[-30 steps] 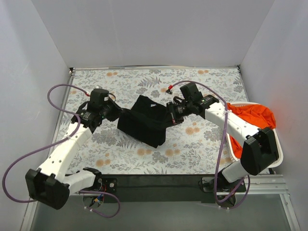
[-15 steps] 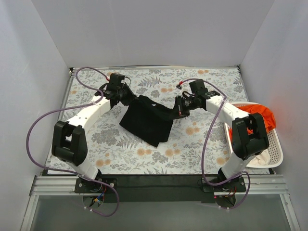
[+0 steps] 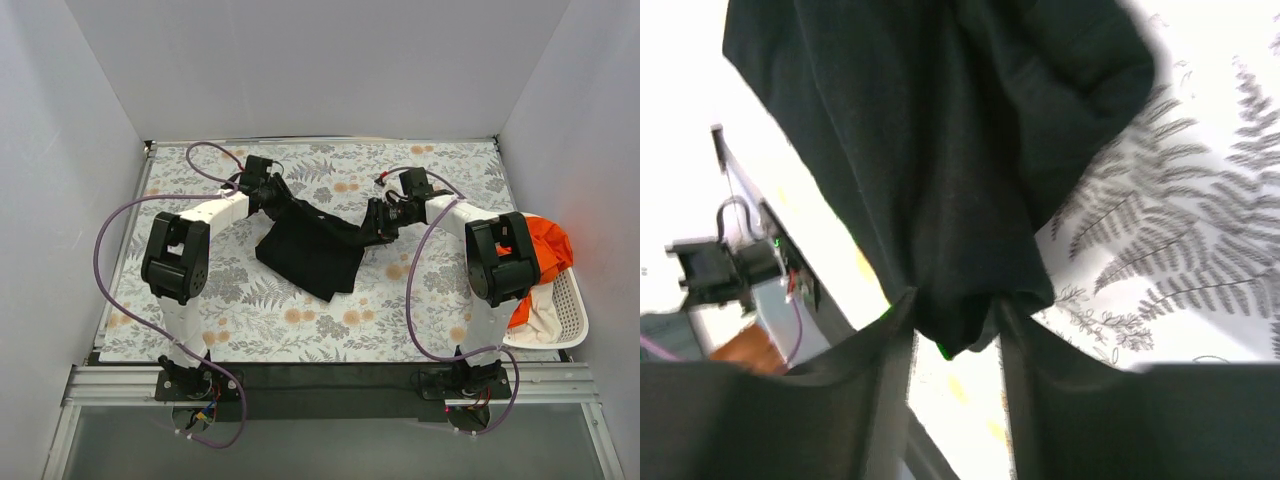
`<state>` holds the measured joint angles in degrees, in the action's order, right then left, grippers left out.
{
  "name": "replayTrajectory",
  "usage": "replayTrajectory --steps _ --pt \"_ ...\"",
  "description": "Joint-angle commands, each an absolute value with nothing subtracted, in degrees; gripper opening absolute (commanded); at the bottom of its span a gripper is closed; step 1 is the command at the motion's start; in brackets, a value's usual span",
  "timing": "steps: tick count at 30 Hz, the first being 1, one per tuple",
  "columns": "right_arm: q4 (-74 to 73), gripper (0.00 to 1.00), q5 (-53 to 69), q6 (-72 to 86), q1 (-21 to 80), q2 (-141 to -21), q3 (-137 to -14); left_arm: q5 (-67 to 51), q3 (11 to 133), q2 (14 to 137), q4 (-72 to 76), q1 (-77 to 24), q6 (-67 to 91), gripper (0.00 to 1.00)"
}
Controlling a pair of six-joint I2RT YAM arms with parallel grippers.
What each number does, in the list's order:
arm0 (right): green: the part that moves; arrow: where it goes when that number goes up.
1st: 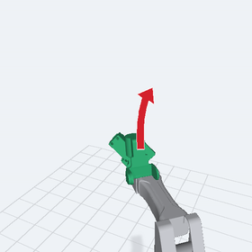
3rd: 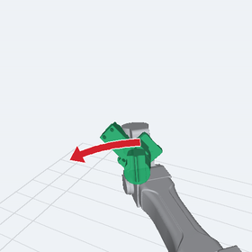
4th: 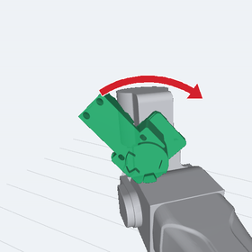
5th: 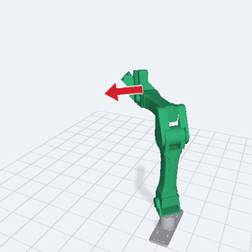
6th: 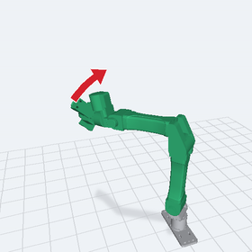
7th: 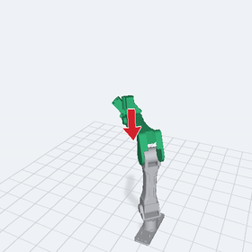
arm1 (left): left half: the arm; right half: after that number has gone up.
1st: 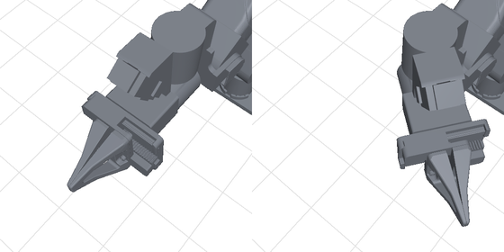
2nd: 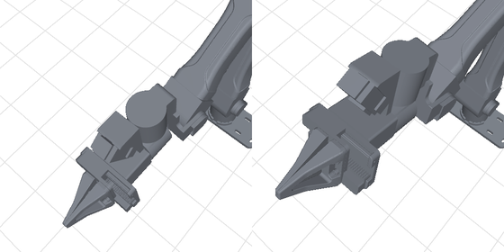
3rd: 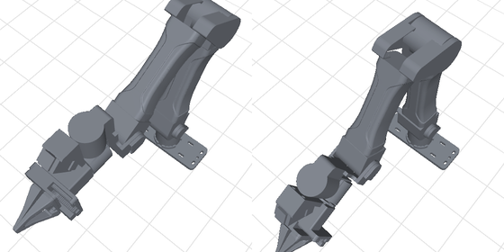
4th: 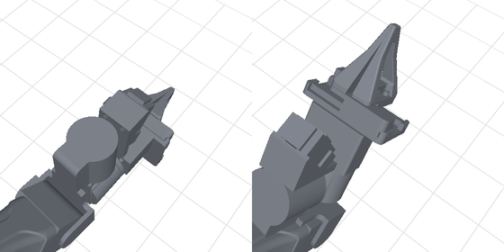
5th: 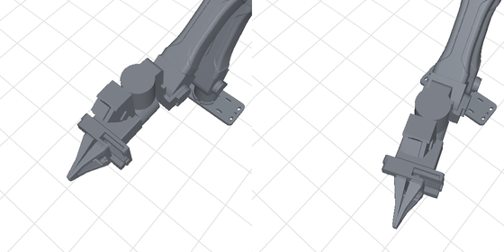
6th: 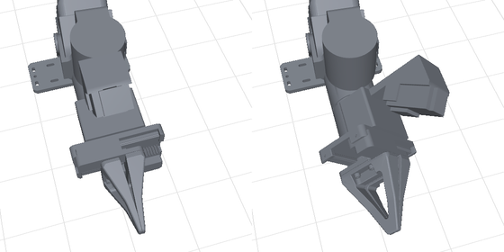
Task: Fold and stack the t-shirts
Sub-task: Fold the tshirt
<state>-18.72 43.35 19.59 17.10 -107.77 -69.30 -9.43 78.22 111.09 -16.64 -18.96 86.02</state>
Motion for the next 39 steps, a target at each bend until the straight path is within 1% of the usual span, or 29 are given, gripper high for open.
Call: replayTrajectory --steps 1,2,3,4,5,6,12,13,15,18,22,26,28,33,35,39 --pt "-15.47 0.41 38.96 18.11 16.96 -106.27 -72.51 -9.41 81.56 109.17 -12.83 -18.28 83.06 0.4" --pt "-15.03 0.45 38.07 17.58 16.96 -104.69 -72.25 -8.88 81.74 108.46 -12.83 -18.28 82.36 0.47" --pt "-14.94 0.5 37.1 17.32 17.05 -103.81 -71.55 -8.62 81.39 107.5 -12.83 -18.28 81.14 0.54" --pt "-14.85 0.53 35.87 16.88 17.05 -102.75 -70.93 -8.27 80.78 104.97 -12.83 -18.28 80.34 0.63" --pt "-14.68 0.54 33.51 16.09 17.22 -100.48 -70.23 -7.91 80.08 103.46 -12.83 -18.28 79.64 0.67" --pt "-14.5 0.58 32.36 15.65 17.31 -99.42 -68.75 -6.87 78.07 101.79 -12.92 -18.28 79.02 0.71" --pt "-14.41 0.62 25.49 12.05 20.12 -92.56 -62.24 -1.85 68.13 89.31 -16.69 -18.28 74.89 0.83" --pt "-14.33 0.62 25.14 11.87 20.56 -92.03 -61.18 -0.71 64.46 87.82 -16.79 -18.28 74.45 0.84" --pt "-14.06 0.62 24.79 11.86 21.79 -90.88 -57.84 1.04 61.27 84.83 -16.96 -18.28 73.22 0.86" --pt "-12.84 0.62 25.05 13.27 23.46 -90.09 -53.45 2.2 56.79 83.59 -16.96 -18.28 72.25 0.89" --pt "-7.83 0.62 26.28 17.92 25.75 -89.12 -48.96 2.64 54.93 86.47 -15.74 -18.28 71.19 0.93" --pt "-4.23 0.61 26.28 22.4 29.18 -89.91 -47.03 -2.79 54.93 89.91 -15.38 -18.28 71.8 0.95" --pt "-1.77 0.61 26.89 23.9 29.79 -90.26 -46.06 -6.58 53.79 90.35 -14.68 -18.28 73.9 0.93" --pt "1.58 0.61 26.9 27.41 30.59 -90.35 -44.3 -11.06 49.23 88.6 -14.59 -18.46 79.09 0.84" --pt "2.02 0.6 25.85 28.03 30.67 -88.43 -43.07 -12.3 45.8 86.76 -14.33 -18.98 82.69 0.84" --pt "1.85 0.59 24.09 28.74 30.67 -85.26 -41.75 -12.92 39.74 78.25 -13.27 -22.4 87.8 0.83"
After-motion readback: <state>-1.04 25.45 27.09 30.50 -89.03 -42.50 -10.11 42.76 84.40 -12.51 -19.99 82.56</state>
